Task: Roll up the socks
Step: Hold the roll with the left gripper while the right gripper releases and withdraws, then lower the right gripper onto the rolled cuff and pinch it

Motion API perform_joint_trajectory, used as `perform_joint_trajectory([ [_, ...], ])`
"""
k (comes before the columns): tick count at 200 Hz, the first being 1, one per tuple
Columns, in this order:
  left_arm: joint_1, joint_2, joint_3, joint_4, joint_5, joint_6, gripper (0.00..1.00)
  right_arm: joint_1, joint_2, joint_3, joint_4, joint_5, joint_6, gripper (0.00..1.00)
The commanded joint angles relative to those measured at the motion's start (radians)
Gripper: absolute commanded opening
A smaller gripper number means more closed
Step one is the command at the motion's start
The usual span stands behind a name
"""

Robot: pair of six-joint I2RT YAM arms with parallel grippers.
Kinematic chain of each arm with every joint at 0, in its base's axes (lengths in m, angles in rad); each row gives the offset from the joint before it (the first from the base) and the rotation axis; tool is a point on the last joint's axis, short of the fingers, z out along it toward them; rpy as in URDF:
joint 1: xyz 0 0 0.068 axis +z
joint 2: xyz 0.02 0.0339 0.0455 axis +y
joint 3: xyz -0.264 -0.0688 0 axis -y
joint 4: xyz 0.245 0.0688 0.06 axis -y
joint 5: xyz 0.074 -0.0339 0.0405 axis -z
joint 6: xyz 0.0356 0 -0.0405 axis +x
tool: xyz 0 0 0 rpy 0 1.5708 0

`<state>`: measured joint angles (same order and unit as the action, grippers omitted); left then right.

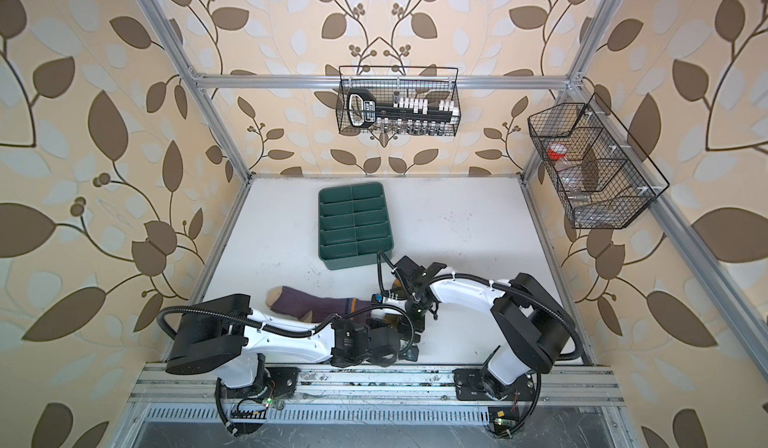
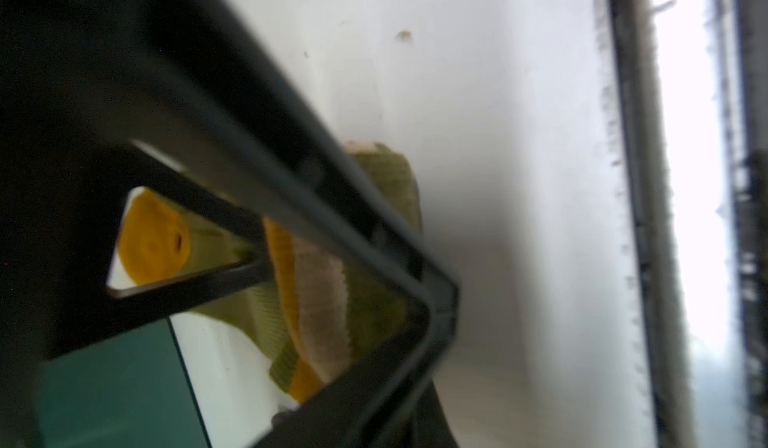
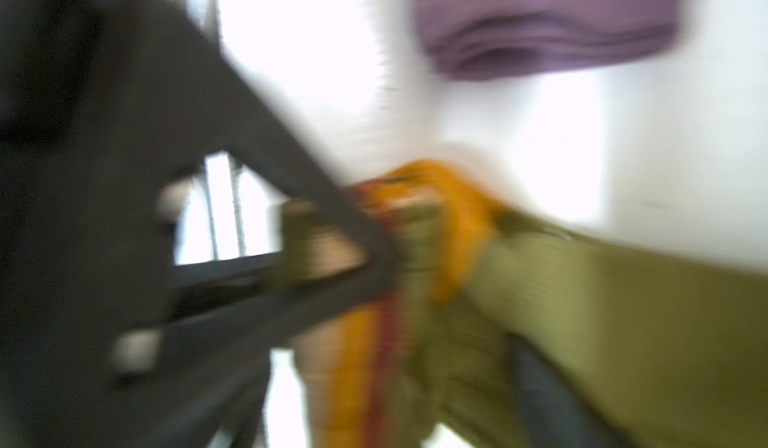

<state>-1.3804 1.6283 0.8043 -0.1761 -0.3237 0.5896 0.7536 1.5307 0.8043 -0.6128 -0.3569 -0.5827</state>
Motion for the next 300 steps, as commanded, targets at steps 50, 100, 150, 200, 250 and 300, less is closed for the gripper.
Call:
perform_joint_trajectory([
  [50, 0.087, 0.113, 0.137, -0.280, 0.367, -0.140, 0.00, -0.121, -0.488, -0.145, 0.222, 0.576, 0.031, 1.00],
  [100, 0.196, 0.178, 0.230, -0.372, 0.573, -0.192, 0.00, -0.387, -0.913, -0.227, 0.510, 0.806, 0.164, 1.00],
  [150, 0.322, 0.274, 0.296, -0.410, 0.854, -0.274, 0.00, -0.416, -1.077, -0.156, 0.267, 0.392, -0.039, 1.00],
  [200, 0.396, 0.397, 0.370, -0.458, 0.990, -0.317, 0.00, -0.215, -1.155, -0.080, -0.256, 0.250, -0.390, 1.00],
  [250, 0.413, 0.440, 0.381, -0.424, 1.019, -0.361, 0.00, 0.214, -1.125, -0.145, -0.367, 0.568, -0.239, 0.99],
  [300, 0.429, 0.438, 0.368, -0.410, 1.004, -0.372, 0.00, 0.652, -0.862, -0.259, -0.189, 0.851, -0.001, 0.99],
])
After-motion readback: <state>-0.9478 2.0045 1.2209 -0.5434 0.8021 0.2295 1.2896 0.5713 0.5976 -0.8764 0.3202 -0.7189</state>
